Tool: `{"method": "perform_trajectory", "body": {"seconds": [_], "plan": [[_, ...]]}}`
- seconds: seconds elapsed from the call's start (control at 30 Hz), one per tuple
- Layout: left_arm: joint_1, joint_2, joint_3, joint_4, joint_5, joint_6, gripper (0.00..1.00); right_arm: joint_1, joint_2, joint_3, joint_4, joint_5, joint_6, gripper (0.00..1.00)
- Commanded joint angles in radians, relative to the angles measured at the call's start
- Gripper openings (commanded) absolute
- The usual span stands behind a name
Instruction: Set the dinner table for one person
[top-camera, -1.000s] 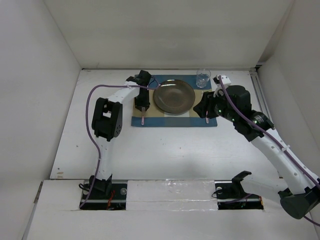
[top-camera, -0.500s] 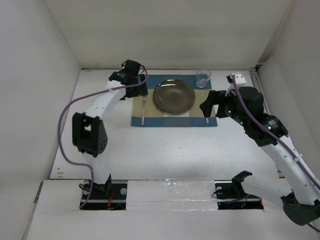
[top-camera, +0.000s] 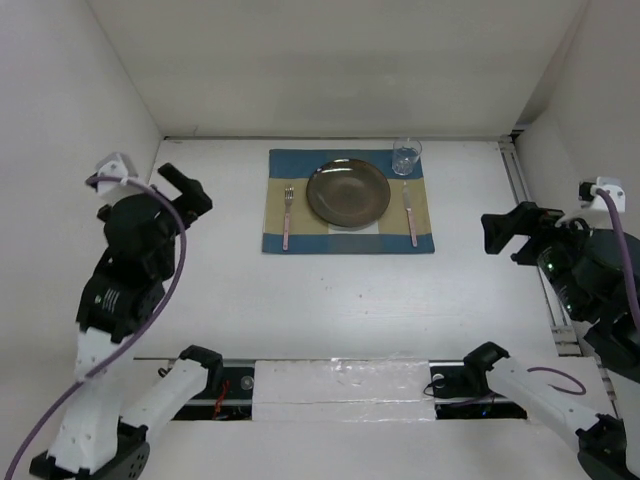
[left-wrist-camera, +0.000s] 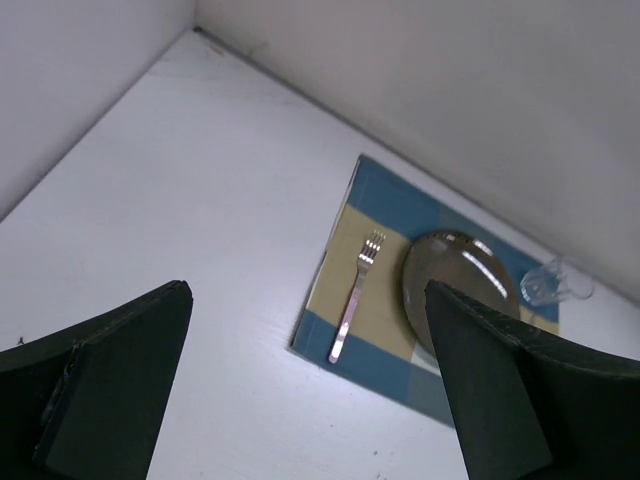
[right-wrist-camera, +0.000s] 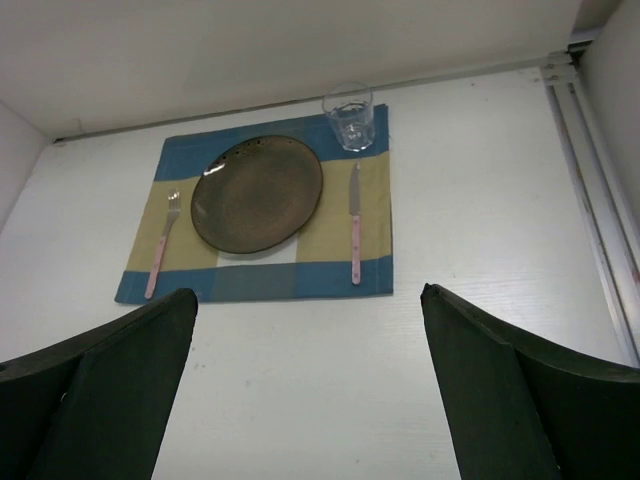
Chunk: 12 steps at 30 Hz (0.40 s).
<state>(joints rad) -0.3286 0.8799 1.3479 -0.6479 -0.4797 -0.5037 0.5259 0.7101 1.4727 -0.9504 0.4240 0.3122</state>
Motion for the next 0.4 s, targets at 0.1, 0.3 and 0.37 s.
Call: {"method": "perform_trajectory", "body": {"seconds": [0.1,0.3,0.37], "plan": [[0.005,-0.203,-0.076,-0.042,-0.063,-0.030,1.00,0.011,-0.043,0.026,-0.125,0.094,0.017,1.00],[0.005,-0.324,-0.136,0.013,-0.073,-0.041,1.00,0.002,-0.074,0.044,-0.156,0.124,0.018,1.00],[0.005,-0.335,-0.162,0.022,-0.062,-0.041,1.00,0.002,-0.074,0.054,-0.156,0.124,0.018,1.00]]}}
